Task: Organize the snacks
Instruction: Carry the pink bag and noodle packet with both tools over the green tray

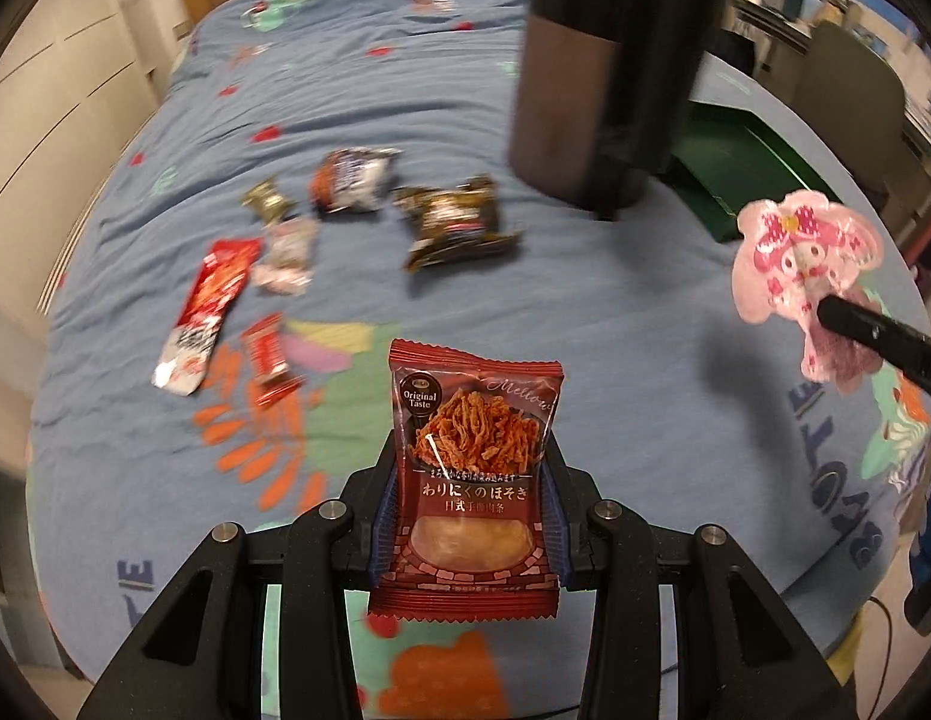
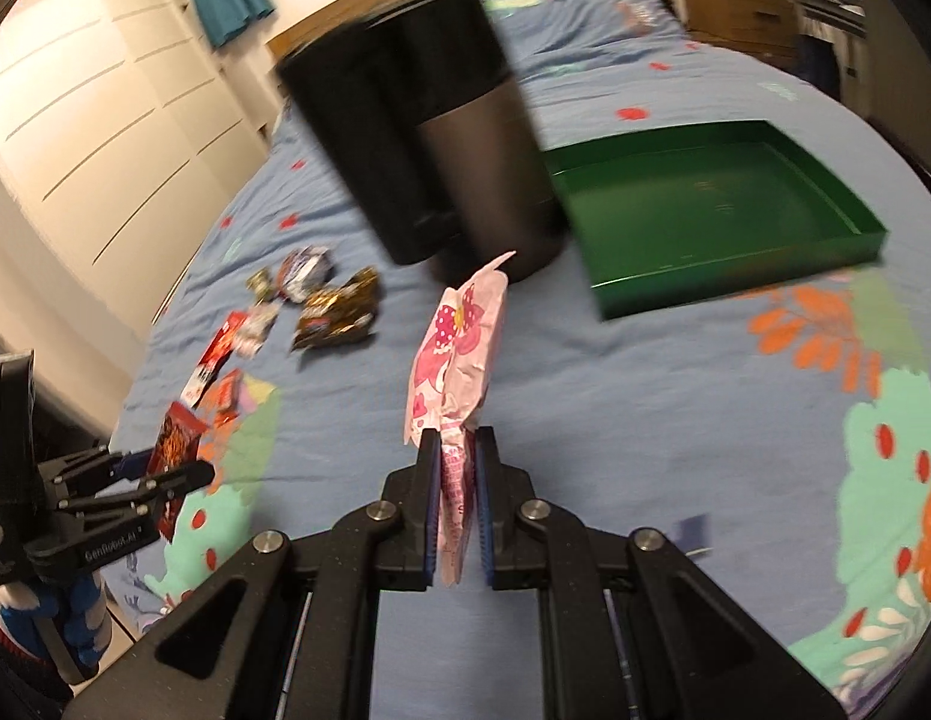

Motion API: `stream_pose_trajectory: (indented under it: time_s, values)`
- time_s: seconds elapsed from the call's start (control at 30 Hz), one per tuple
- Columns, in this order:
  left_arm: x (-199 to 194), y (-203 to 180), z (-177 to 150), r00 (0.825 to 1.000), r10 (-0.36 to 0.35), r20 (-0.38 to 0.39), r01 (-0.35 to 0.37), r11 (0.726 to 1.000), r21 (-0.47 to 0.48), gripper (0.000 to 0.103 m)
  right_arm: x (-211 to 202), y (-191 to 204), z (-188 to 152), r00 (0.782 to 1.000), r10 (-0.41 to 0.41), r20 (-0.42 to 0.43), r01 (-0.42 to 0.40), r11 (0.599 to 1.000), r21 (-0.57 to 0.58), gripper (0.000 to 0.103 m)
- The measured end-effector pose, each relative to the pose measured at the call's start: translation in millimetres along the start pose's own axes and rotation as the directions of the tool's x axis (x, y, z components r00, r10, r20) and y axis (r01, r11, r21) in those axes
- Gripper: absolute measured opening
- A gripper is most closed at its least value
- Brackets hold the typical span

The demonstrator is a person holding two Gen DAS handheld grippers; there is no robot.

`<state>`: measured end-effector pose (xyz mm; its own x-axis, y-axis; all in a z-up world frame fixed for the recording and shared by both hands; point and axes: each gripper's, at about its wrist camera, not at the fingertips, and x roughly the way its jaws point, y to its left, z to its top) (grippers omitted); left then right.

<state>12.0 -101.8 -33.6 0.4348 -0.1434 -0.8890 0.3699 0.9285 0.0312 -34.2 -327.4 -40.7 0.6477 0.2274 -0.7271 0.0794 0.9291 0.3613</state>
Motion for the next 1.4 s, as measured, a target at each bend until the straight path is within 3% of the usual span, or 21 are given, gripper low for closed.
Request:
stream_pose_trajectory:
  time_s: [0.43,0.9,1.13,1.4]
  values:
    - [5.7,-106.3,55.7,0.998,-0.061,0.022,0.057,0.987,0.150,0.035,-31.2,-91.6,28.6,0.993,-0.085,0.086,0.075,0.990,0.116,0.023]
    - [32.9,-200.5,126.5,0.993,-0.105,0.053,0.088,0.960,0.265,0.036,-18.6,-162.9,85.9,0.981,-0.150,0.126,0.132,0.981,0.143,0.023]
    - [69.0,-221.8,170.3,0.995,-0.075,0.065,0.057,0.966,0.250,0.036,3.8,-188.8,118.9,0.976,-0.167,0.139,0.149,0.980,0.132,0.023]
    - [113.8,-232.1,195.2,0.998,-0.046,0.039,0.037,0.976,0.215,0.036,50.8,-211.0,141.2,0.980,-0.166,0.109,0.152,0.980,0.126,0.024]
